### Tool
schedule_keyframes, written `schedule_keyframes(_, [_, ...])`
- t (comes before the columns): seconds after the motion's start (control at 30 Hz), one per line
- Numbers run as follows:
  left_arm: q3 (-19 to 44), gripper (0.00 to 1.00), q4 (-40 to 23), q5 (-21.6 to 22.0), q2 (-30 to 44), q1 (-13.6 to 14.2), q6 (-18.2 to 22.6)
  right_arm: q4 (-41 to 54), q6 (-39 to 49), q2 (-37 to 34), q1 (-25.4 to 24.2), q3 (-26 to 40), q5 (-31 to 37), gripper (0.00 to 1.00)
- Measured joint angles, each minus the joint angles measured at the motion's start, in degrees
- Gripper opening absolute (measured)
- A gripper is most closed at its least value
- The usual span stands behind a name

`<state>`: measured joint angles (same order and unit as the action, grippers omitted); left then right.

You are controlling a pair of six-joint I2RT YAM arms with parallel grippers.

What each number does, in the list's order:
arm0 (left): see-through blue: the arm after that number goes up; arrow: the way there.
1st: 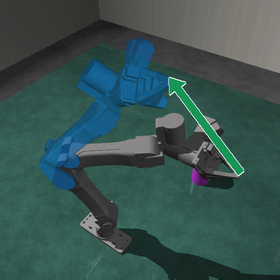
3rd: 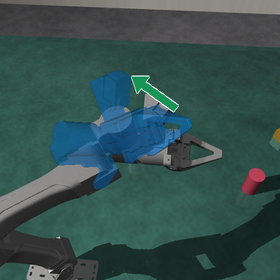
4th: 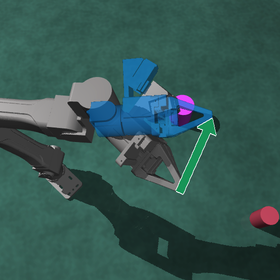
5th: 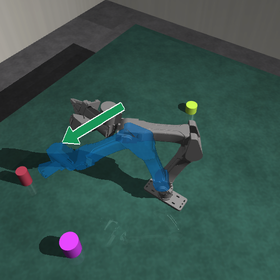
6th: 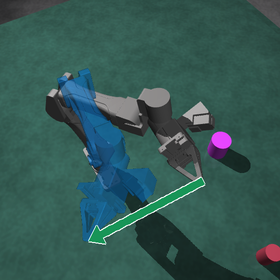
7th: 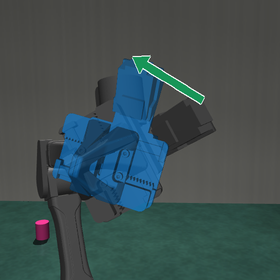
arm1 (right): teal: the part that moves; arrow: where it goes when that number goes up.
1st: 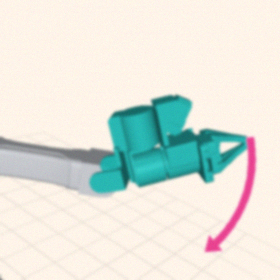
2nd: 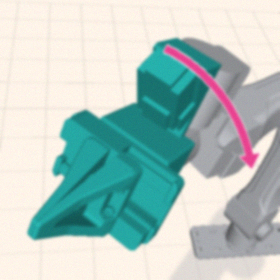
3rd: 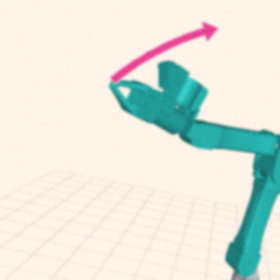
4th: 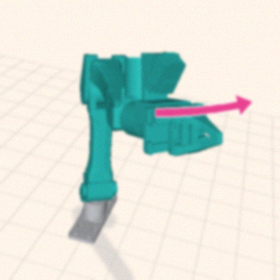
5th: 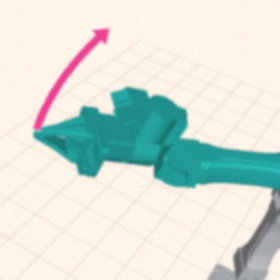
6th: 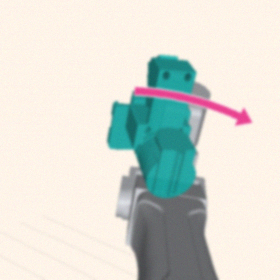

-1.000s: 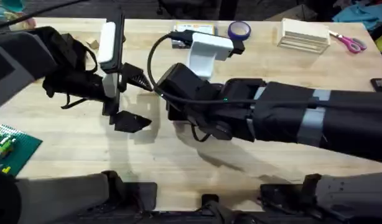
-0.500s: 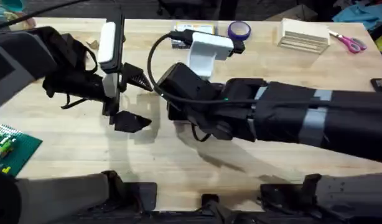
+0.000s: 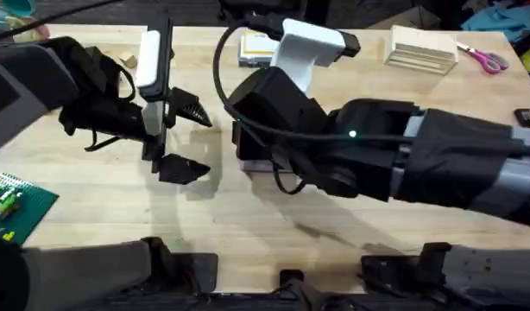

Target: Unzip the bag, pick up the pens from the table one at a time and place them inside, then zip the bag closed.

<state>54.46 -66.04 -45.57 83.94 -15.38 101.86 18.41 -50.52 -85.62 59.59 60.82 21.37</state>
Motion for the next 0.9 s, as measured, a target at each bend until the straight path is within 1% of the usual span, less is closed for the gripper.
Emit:
schedule_keyframes(0.3, [0.0, 0.994, 0.3, -3.0, 0.0, 0.0, 0.0, 0.0, 0.0, 0.0, -0.9, 0.0, -0.1, 0.032])
schedule_keyframes(0.43, [0.0, 0.993, 0.2, -5.9, 2.2, 0.0, 0.0, 0.0, 0.0, 0.0, -1.0, 0.0, -0.2, 0.031])
schedule_keyframes(0.47, [0.0, 0.993, 0.2, -11.0, 8.7, 0.0, 0.0, 0.0, 0.0, 0.0, -1.0, 0.0, -0.2, 0.03])
schedule_keyframes(0.6, [0.0, 0.993, 0.3, -15.8, 13.5, 0.0, -0.1, 0.0, 0.0, 0.0, -1.0, 0.0, -0.2, 0.03])
schedule_keyframes(0.7, [0.0, 0.993, 0.3, -18.3, 15.9, 0.2, -0.1, 0.0, 0.0, 0.0, -1.0, 0.0, -0.2, 0.03])
schedule_keyframes(0.77, [0.0, 0.993, 0.5, -19.2, 16.9, 0.7, -0.1, 0.0, 0.0, 0.0, -1.0, 0.0, -0.2, 0.03])
schedule_keyframes(0.8, [0.0, 0.992, 1.7, -19.9, 17.5, 2.5, -0.1, 0.0, 0.0, 0.0, -1.0, 0.0, -0.2, 0.03])
schedule_keyframes(0.9, [0.0, 0.993, 3.7, -20.6, 17.6, 4.7, -0.1, 0.0, 0.0, 0.0, -1.0, 0.0, -0.2, 0.03])
